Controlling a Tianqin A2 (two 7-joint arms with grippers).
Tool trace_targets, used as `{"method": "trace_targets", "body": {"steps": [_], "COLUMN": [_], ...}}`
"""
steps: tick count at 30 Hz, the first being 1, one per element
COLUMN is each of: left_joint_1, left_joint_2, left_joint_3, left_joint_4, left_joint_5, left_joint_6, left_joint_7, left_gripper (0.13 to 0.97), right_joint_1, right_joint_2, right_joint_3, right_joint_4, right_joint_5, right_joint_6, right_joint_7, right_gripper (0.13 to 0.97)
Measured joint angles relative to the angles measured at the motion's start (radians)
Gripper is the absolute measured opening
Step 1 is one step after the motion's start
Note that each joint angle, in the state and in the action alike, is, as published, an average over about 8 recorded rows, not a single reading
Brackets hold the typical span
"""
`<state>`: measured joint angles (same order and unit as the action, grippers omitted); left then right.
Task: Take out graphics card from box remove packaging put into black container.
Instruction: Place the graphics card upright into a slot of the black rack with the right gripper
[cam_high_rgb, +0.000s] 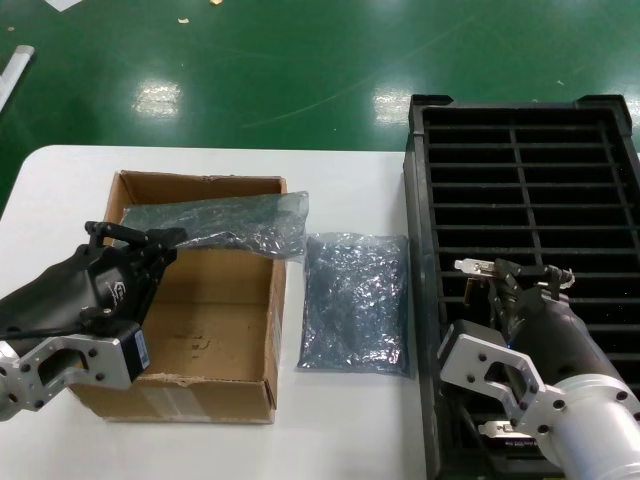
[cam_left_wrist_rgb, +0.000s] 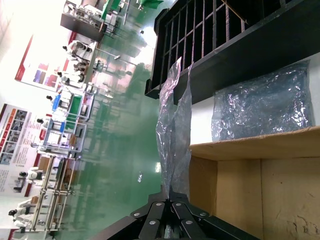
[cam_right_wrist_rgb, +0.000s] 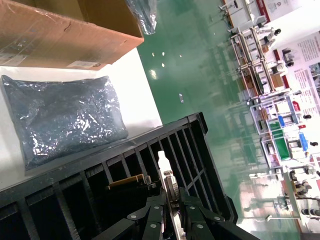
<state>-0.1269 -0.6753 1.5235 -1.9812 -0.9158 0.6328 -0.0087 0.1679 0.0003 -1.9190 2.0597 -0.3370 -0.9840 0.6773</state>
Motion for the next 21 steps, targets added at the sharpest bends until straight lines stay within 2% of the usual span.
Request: {"method": "trace_targets", "body": {"steps": [12,21], "left_joint_1": [0.000,0.000], "left_joint_2": [0.000,0.000], "left_joint_3": [0.000,0.000], "left_joint_4": [0.000,0.000], "left_joint_5": [0.000,0.000], "left_joint_6": [0.000,0.000], "left_joint_7": [0.000,0.000], "left_gripper": [0.138,0.138], "right_joint_1": [-0.009,0.007], "right_joint_2": [0.000,0.000], "right_joint_3": [0.035,0.014], "right_joint_4": [0.000,0.000], "right_joint_5": [0.011,-0.032], "right_joint_6": [-0.003,-0.022], "right_joint_7": [-0.029,0.014], "right_gripper": [0.169,0.169]}}
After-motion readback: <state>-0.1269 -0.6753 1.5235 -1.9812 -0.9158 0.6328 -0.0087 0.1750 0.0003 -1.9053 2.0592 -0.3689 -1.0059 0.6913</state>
